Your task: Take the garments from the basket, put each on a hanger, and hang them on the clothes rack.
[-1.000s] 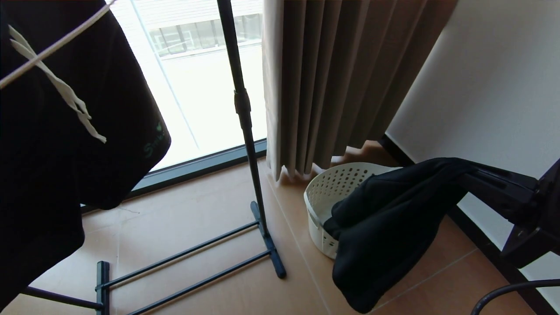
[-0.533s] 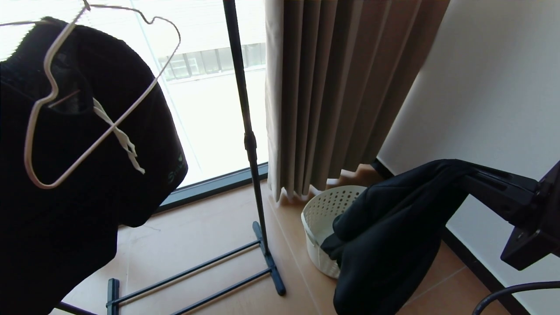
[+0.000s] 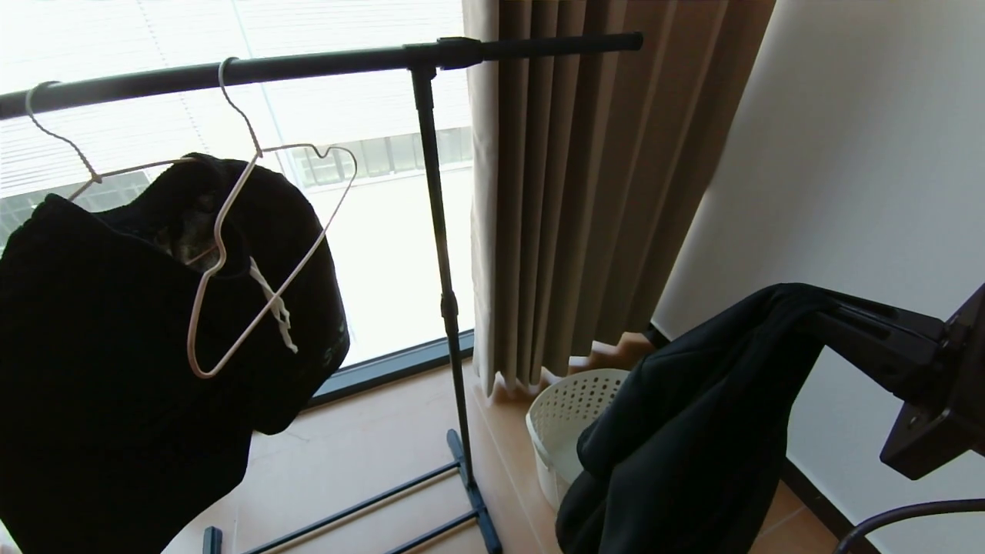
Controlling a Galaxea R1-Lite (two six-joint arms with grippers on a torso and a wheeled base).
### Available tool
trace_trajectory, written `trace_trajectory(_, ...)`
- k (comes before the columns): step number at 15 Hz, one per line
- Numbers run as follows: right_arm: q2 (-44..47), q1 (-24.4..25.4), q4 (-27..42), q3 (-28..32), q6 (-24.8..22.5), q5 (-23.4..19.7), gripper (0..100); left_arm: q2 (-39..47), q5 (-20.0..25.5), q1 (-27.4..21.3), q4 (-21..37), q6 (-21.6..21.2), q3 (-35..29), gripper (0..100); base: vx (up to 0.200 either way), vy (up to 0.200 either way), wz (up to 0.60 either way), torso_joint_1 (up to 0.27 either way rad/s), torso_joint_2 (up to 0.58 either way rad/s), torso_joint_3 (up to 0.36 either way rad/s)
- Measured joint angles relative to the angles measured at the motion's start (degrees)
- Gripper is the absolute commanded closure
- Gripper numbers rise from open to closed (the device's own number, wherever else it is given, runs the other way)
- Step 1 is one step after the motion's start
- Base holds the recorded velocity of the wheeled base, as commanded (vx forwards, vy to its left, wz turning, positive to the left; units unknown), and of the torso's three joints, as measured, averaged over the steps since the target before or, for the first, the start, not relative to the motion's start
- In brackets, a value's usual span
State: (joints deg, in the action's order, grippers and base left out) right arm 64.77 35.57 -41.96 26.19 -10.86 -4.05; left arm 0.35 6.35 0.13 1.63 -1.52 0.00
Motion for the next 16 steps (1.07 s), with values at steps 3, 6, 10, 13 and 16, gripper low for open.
trace_trajectory(3, 0.06, 0.00, 0.00, -0.09, -0.02, -0.05, 100, 0.00, -0.01, 0.02, -0.05, 0.02, 0.00, 0, 0.000, 0.000, 0.00, 0.023, -0.05, 0.163)
trace_trajectory(6, 0.09, 0.00, -0.02, -0.09, -0.02, 0.04, 100, 0.00, 0.00, 0.00, -0.05, -0.02, 0.00, 0, 0.000, 0.000, 0.00, 0.006, -0.01, 0.198)
trace_trajectory(10, 0.13, 0.00, -0.02, -0.09, -0.02, 0.00, 100, 0.00, 0.00, 0.02, -0.02, -0.22, 0.00, 0, 0.000, 0.000, 0.00, 0.002, 0.00, 0.088)
trace_trajectory(13, 0.22, 0.00, -0.05, -0.15, -0.02, -0.02, 100, 0.00, 0.13, 0.00, 0.00, 0.00, 0.00, 0, 0.000, 0.000, 0.00, 0.004, 0.00, 0.137)
trace_trajectory(16, 0.63, 0.00, -0.09, -0.39, 0.00, -0.02, 100, 0.00, 0.22, 0.05, 0.00, 0.02, 0.00, 0, 0.000, 0.000, 0.00, 0.003, 0.00, 0.045)
